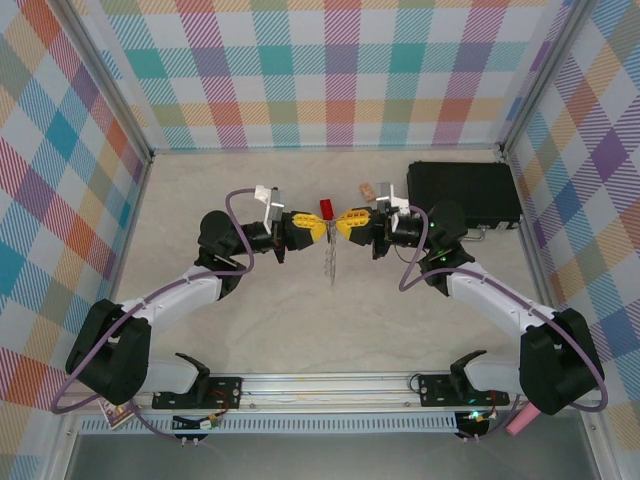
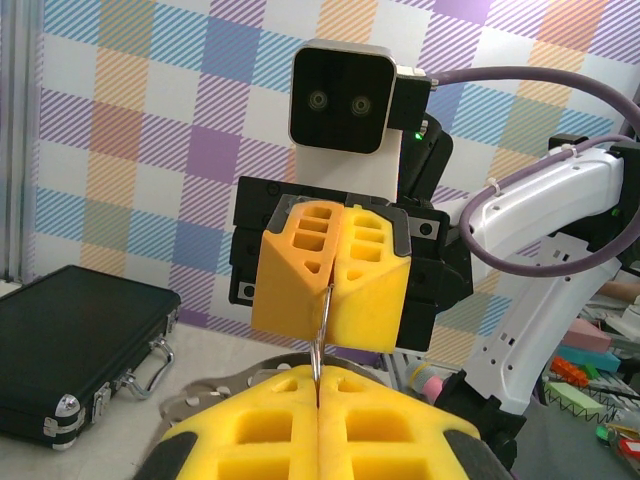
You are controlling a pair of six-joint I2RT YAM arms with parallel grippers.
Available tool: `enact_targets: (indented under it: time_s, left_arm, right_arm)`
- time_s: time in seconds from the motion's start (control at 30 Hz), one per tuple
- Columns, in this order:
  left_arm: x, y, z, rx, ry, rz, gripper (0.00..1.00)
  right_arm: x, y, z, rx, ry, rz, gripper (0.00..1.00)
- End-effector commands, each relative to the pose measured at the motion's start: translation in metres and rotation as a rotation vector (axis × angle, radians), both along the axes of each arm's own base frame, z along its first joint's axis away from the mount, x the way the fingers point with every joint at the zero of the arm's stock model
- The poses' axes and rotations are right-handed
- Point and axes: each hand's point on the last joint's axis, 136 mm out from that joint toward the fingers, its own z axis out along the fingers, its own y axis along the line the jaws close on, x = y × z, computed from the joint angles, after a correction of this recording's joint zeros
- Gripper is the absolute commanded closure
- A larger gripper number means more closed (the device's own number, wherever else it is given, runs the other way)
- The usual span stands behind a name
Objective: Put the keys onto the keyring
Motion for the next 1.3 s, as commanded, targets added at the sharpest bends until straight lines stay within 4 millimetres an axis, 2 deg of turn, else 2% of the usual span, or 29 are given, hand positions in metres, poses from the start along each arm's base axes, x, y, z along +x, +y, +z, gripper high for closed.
enact_targets:
  time_s: [0.0,0.93,1.27]
  left_arm:
    - [-0.006,0.004,0.019,-0.027,-0.077,-0.015,1.00]
    - [-0.012,0.002,0.021,-0.052,-0.071,-0.084,1.00]
    - [-0.009,0.003,0.020,-0.053,-0.073,-0.060,1.00]
  right_arm:
    - [-0.003,-0.002,0.006,0.013,-0.047,-0.006,1.00]
    - [0.007,0.003,0.000,-0.005,0.009,-0.008,1.00]
    - [0.003,-0.001,0.006,0.009,-0.028,-0.034,1.00]
